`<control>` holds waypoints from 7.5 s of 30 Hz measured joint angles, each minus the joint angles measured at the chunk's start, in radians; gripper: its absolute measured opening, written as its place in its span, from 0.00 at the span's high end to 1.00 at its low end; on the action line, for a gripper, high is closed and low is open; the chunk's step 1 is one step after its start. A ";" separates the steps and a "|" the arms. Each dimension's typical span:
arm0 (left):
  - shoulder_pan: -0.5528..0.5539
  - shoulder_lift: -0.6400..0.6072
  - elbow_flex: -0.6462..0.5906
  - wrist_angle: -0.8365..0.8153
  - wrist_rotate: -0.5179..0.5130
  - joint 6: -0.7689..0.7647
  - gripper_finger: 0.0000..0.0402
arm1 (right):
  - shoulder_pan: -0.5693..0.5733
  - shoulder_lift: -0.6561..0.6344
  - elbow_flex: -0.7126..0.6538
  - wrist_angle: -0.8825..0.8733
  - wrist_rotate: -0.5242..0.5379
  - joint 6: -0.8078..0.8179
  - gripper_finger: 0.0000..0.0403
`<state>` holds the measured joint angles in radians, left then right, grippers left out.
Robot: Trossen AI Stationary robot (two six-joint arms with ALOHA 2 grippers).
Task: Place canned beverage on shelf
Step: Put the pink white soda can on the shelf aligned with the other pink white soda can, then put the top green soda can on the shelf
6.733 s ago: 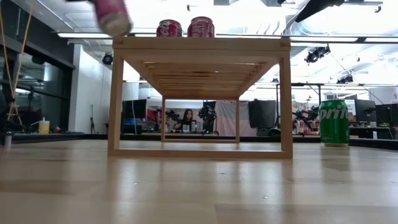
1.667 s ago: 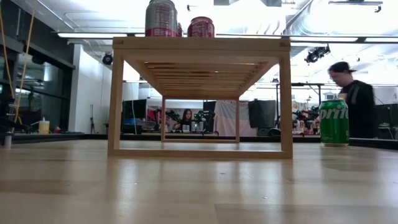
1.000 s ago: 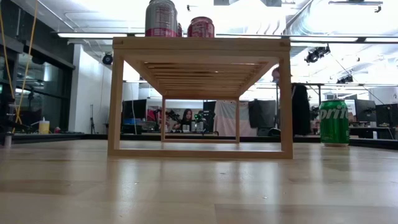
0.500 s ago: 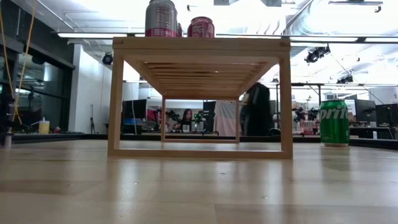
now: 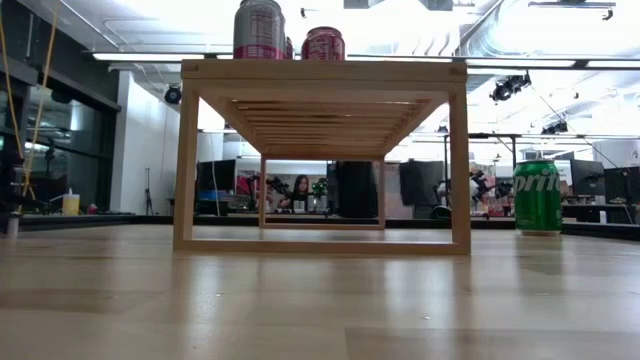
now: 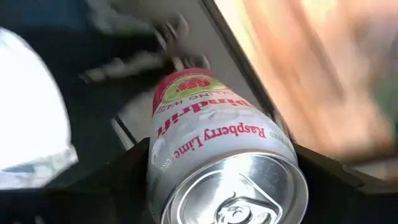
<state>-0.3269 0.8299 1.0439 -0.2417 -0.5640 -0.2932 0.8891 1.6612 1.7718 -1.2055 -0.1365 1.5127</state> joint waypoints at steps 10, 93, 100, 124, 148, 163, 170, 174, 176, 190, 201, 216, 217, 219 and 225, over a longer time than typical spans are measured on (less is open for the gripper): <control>0.000 0.000 0.000 0.018 0.000 -0.001 0.15 | -0.384 0.000 0.346 -0.203 0.393 -0.612 0.27; 0.000 0.001 0.000 0.060 0.003 -0.044 0.15 | -0.842 0.273 0.471 -0.077 0.416 -1.178 0.21; 0.000 0.001 0.000 0.060 0.003 -0.044 0.15 | -0.844 0.286 0.471 -0.060 0.415 -1.191 0.21; 0.000 0.001 0.000 0.060 0.003 -0.044 0.15 | -0.852 0.320 0.470 -0.054 0.461 -1.244 0.21; 0.000 0.001 0.000 0.060 0.003 -0.044 0.15 | -0.852 0.320 0.470 -0.053 0.424 -1.252 0.19; 0.000 0.001 0.000 0.060 0.003 -0.044 0.15 | -0.852 0.294 0.473 -0.068 0.392 -1.292 0.01; 0.000 0.001 0.000 0.059 0.003 -0.039 0.15 | -0.843 0.241 0.475 -0.136 0.373 -1.246 0.01; 0.000 0.001 0.000 0.059 0.003 -0.022 0.15 | -0.825 0.222 0.475 -0.233 0.396 -1.225 0.01; 0.000 0.001 0.000 0.060 0.003 -0.018 0.15 | -0.809 0.222 0.472 -0.307 0.434 -1.222 0.01; 0.000 0.001 0.000 0.059 0.001 -0.010 0.15 | -0.672 -0.052 -0.016 -0.315 0.505 -1.040 0.01; 0.000 0.001 0.000 0.059 -0.027 -0.008 0.15 | -0.760 -0.453 -0.452 -0.367 0.607 -0.166 0.01; 0.000 0.001 0.000 0.060 -0.028 -0.010 0.15 | -1.082 -0.511 -0.788 -0.272 0.728 0.044 0.01; 0.000 0.001 0.000 0.060 -0.028 -0.010 0.15 | -1.087 -0.511 -0.787 -0.271 0.730 0.031 0.01; 0.000 0.001 0.000 0.060 -0.028 -0.010 0.15 | -1.088 -0.511 -0.777 -0.270 0.735 0.027 0.01; 0.000 0.001 0.000 0.060 -0.027 -0.010 0.15 | -1.089 -0.511 -0.769 -0.231 0.796 0.032 0.01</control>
<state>-0.3267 0.8307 1.0435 -0.1818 -0.5915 -0.3031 -0.1999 1.1500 1.0031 -1.4362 0.6593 1.5445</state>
